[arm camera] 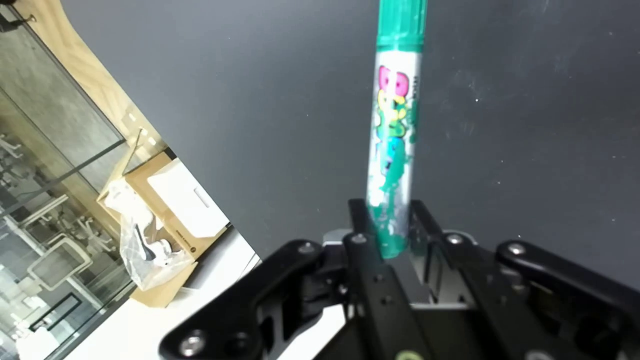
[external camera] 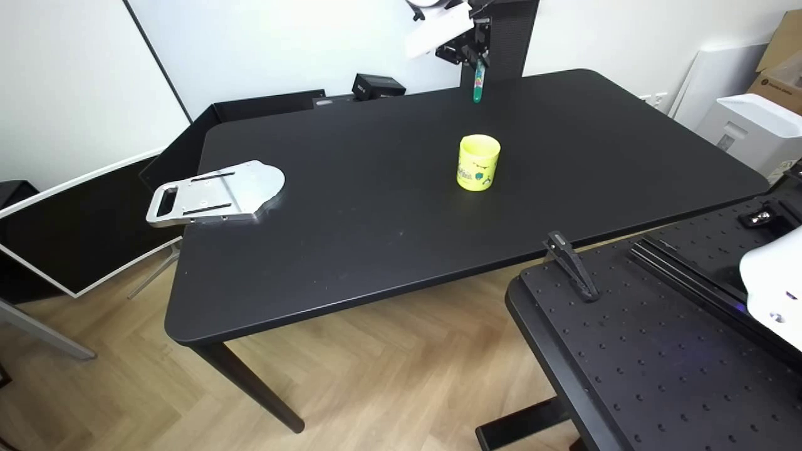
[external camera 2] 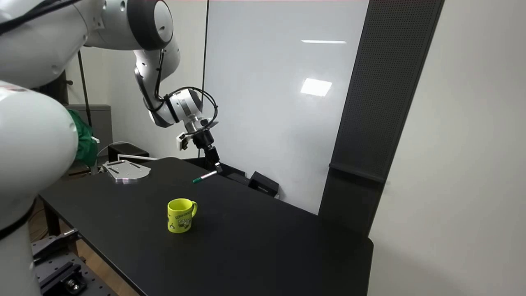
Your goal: Put the green marker inside the yellow mug
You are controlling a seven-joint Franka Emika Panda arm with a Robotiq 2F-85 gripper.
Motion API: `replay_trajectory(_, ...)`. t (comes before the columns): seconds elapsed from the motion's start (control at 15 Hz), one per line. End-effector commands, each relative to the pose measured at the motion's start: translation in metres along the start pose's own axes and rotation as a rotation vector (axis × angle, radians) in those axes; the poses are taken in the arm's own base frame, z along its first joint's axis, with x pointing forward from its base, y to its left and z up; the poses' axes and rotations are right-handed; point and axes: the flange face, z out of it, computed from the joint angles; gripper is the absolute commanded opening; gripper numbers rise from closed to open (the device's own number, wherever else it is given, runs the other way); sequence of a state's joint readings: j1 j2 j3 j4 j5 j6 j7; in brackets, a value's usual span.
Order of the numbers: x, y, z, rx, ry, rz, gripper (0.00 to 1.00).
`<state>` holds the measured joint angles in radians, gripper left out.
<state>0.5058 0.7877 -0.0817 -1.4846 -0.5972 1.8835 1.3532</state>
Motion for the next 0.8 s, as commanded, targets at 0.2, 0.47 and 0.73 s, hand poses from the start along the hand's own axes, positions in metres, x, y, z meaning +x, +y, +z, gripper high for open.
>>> replay_trajectory(0.2,-0.036,0.002,0.005,-0.066,0.066,-0.062,0.06)
replay_trajectory(0.47,-0.057,-0.005,0.011,-0.075,0.087,-0.109,0.06)
replay_trajectory(0.73,-0.069,-0.008,0.015,-0.076,0.107,-0.145,0.06)
